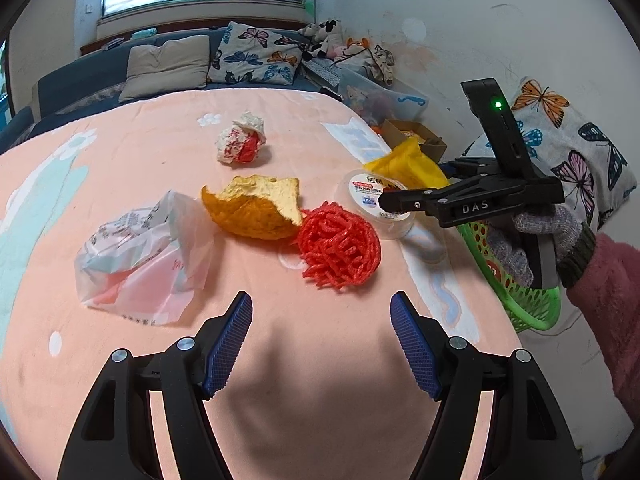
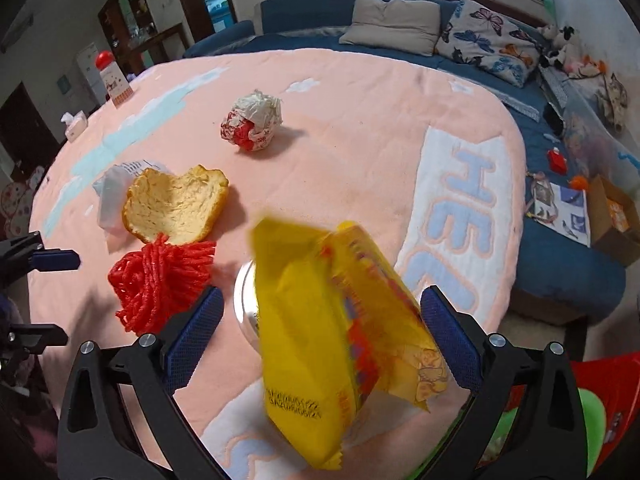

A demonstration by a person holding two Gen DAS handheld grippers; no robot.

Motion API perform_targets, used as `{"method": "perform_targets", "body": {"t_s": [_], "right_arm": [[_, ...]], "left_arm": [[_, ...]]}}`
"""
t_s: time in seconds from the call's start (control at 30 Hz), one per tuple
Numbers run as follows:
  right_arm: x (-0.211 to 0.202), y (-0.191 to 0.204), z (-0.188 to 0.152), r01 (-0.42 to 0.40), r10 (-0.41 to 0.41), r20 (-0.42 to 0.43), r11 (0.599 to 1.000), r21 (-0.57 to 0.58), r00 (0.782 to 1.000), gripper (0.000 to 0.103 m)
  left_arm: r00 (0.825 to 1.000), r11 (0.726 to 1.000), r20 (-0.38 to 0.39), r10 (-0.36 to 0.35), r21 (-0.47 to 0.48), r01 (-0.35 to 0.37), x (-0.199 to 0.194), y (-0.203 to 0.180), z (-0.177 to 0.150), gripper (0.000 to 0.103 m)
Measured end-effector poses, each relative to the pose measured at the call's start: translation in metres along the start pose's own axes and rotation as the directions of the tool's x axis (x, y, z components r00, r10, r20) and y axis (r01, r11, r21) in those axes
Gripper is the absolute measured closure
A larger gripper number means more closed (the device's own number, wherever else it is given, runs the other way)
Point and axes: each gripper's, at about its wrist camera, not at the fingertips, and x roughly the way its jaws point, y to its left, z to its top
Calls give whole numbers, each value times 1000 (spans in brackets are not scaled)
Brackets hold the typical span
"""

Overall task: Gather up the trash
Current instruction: 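Grasp the yellow snack bag with the right tool while the left tool grasps the red mesh net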

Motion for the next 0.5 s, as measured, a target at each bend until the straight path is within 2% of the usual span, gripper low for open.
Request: {"method": "perform_targets", "body": {"t_s": [0.2, 0.4, 0.5], "right_arm": [[-9, -7, -9, -4, 3, 19, 999, 49, 1000, 19], [-22, -15, -27, -9, 6, 36, 995, 99, 999, 19], [-26, -13, -35, -12, 8, 38, 994, 107, 999, 13]], "left_arm": [[1000, 1000, -2, -9, 7, 9, 15, -10, 10, 37], [1000, 1000, -11, 13, 5, -13, 33, -18, 20, 38], [999, 999, -12, 30, -13, -30, 40, -19, 25, 38]]}}
